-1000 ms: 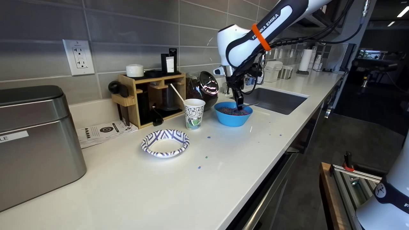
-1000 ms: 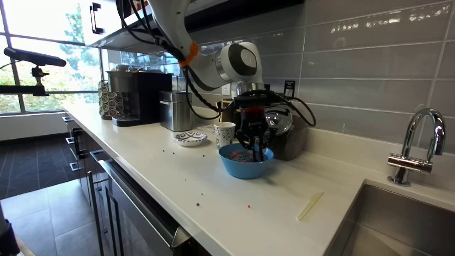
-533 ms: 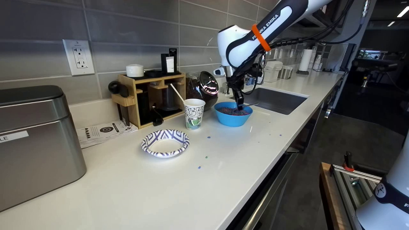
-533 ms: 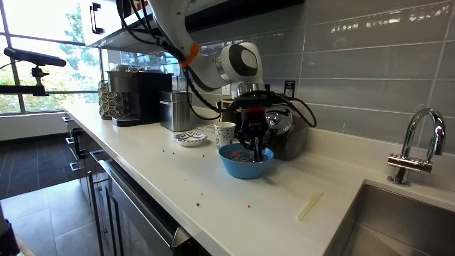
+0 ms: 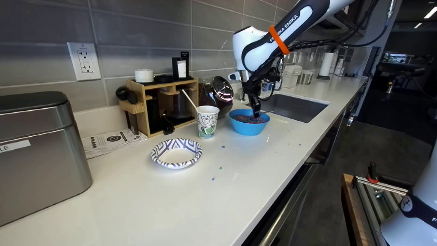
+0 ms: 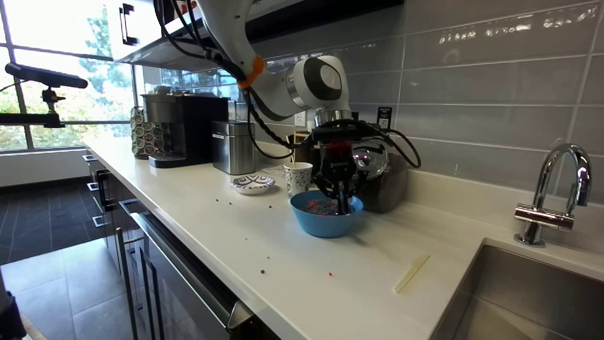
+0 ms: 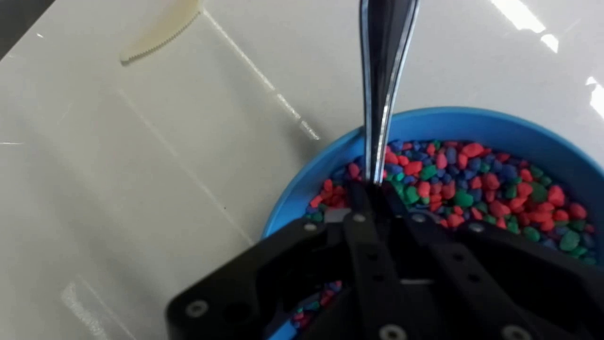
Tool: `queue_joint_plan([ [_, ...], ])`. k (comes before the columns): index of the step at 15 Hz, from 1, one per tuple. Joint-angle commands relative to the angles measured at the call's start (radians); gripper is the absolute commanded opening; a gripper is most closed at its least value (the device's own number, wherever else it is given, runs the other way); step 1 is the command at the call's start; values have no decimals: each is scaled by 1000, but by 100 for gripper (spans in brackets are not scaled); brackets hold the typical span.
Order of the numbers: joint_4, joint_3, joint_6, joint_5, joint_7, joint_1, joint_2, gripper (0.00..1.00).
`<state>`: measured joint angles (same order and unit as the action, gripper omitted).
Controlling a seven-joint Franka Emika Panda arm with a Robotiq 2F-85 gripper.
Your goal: Use the silver spoon to place some cereal from the blue bowl into the coffee cup.
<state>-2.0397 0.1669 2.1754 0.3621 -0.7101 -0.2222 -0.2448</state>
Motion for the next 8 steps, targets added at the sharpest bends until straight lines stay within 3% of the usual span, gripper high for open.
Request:
queue_joint_plan([
  [1, -17, -6, 14, -26, -44, -14, 24, 1],
  [8, -45, -4, 19, -75, -116, -36, 49, 1],
])
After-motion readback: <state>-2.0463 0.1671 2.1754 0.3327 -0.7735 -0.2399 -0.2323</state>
